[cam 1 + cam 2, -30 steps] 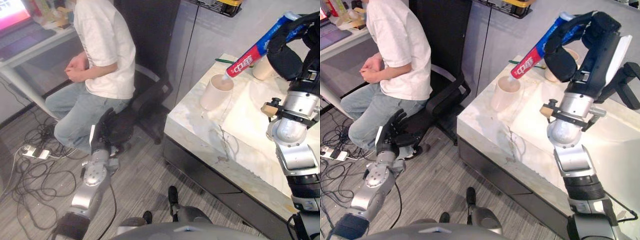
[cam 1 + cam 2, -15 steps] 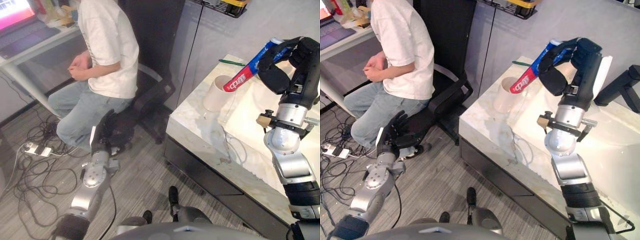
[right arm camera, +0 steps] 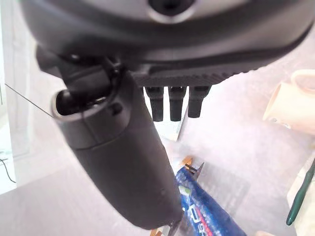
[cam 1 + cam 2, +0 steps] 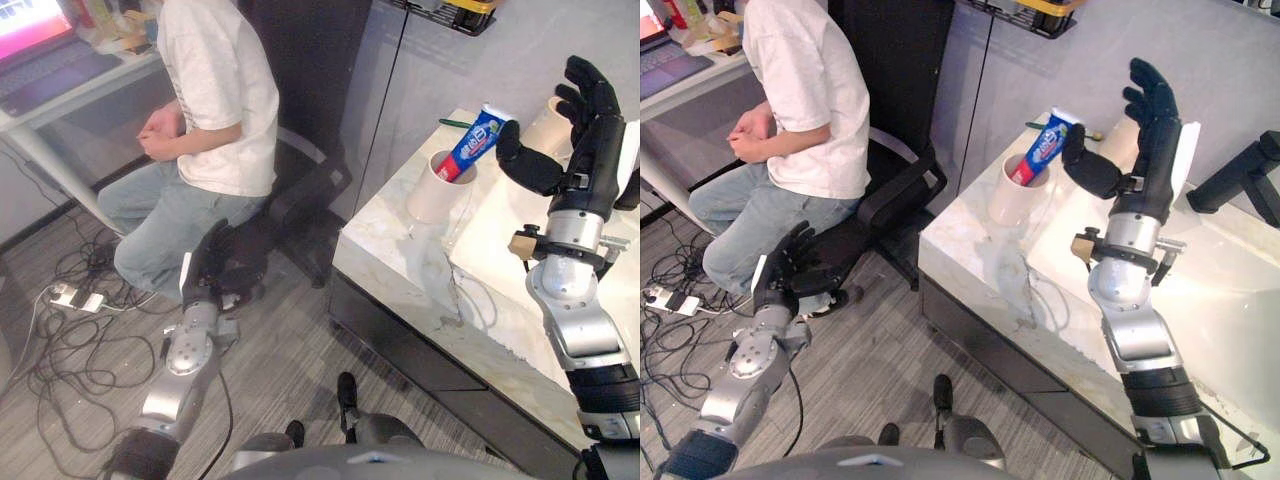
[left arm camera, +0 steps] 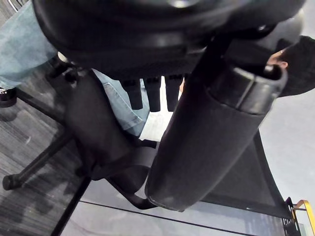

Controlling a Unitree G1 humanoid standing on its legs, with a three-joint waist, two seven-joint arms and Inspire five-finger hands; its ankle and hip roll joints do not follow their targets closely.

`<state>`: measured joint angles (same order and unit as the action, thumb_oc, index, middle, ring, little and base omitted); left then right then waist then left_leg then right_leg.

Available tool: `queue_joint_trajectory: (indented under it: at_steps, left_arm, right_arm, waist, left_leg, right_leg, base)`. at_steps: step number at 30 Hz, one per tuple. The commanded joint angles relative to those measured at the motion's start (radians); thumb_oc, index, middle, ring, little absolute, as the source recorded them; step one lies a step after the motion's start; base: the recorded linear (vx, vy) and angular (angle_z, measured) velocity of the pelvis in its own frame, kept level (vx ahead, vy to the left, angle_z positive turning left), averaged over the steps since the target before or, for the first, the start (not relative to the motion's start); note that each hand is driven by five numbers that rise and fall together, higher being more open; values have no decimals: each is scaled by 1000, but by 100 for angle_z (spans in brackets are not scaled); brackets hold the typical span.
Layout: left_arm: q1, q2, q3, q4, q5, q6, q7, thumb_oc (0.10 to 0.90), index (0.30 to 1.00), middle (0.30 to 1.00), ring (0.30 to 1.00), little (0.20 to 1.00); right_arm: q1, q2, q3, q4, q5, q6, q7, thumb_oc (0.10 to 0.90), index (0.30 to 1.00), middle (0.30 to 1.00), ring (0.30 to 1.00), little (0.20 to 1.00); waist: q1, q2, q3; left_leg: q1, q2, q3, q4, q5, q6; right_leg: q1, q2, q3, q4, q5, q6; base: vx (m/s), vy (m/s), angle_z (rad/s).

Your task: Organize the bathroom.

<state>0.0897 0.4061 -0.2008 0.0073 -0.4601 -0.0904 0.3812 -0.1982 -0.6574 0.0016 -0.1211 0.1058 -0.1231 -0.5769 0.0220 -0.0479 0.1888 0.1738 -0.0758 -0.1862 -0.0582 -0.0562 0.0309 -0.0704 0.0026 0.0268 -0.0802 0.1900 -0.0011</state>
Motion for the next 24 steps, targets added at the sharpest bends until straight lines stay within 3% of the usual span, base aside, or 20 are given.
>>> queue_joint_trajectory:
  at_steps: [1,12,18,24]
  left_arm:
    - [-33,50,12,-133,69,-96,8,800,900,900,900,900]
    - [-66,46,11,-119,73,-111,42,800,900,900,900,900]
    - [-98,47,35,-87,93,-126,56,800,900,900,900,900]
    - [-143,53,66,0,140,-132,84,800,900,900,900,900]
  right_arm:
    - [-63,-23,-56,-27,19,-33,-29,800,900,900,900,900]
    - [-78,-19,-71,-29,54,-23,-67,800,900,900,900,900]
    - [-53,-5,-116,-49,175,-77,-89,800,900,900,900,900]
    - [19,8,-215,-52,291,-165,-140,800,900,900,900,900]
  waist:
    - [3,-32,-85]
    - [-11,-31,-83]
    - [-33,-28,-75]
    - [-76,-21,-61]
  left_leg:
    - [-53,14,45,74,-46,6]
    - [-51,4,55,68,-46,19]
    - [-46,-2,63,51,-41,30]
    - [-41,-7,86,-13,2,41]
  right_leg:
    - [49,-27,-14,48,-106,50]
    - [34,-36,3,58,-92,63]
    - [4,-41,27,74,-72,79]
    - [-51,-51,46,105,-24,110]
  base:
    - [-39,33,-1]
    - [-94,65,-3]
    - [-177,115,-13]
    - [-186,123,-16]
